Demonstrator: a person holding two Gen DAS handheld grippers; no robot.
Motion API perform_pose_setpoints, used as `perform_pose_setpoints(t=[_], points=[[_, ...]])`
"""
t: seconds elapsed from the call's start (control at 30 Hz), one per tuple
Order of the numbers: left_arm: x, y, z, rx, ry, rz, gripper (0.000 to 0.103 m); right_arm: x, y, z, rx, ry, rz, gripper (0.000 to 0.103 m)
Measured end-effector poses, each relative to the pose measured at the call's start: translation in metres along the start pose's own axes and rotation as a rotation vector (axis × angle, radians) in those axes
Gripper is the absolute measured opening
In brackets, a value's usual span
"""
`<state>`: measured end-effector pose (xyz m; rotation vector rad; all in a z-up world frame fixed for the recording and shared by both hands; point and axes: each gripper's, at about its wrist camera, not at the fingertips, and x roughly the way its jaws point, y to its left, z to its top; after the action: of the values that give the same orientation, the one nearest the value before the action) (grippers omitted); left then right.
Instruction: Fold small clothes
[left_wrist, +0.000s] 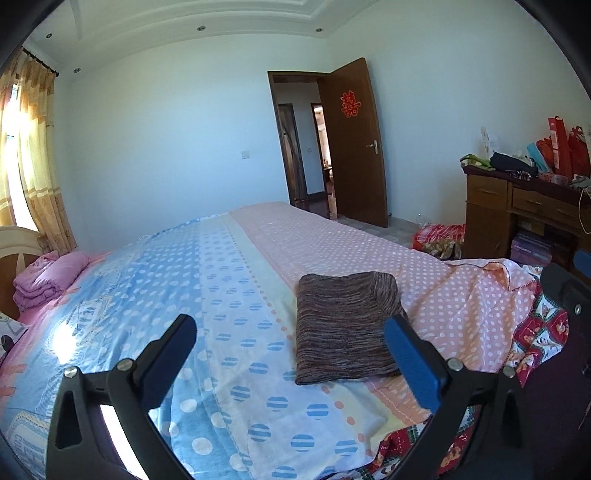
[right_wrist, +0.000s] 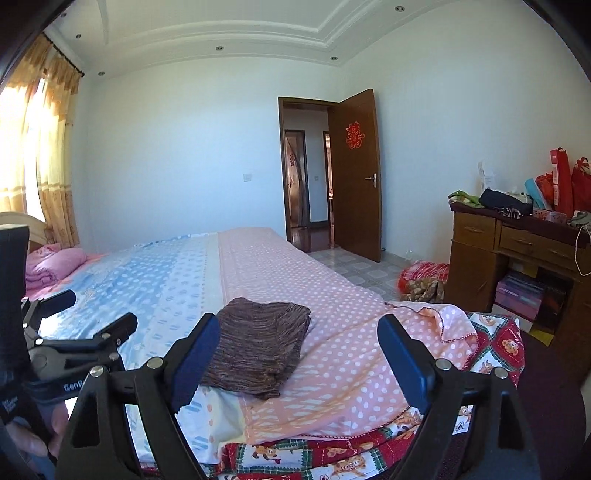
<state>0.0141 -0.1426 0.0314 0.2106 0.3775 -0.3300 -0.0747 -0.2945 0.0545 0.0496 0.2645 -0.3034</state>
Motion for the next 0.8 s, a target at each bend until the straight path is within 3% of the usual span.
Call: perform_pose_setpoints(t=[0.8], points=[[-0.002, -0.007, 0.0, 0.013, 0.016, 0.013, 0.103, 0.011, 0.009, -0.008, -0.007, 0.053, 0.018, 0.088]])
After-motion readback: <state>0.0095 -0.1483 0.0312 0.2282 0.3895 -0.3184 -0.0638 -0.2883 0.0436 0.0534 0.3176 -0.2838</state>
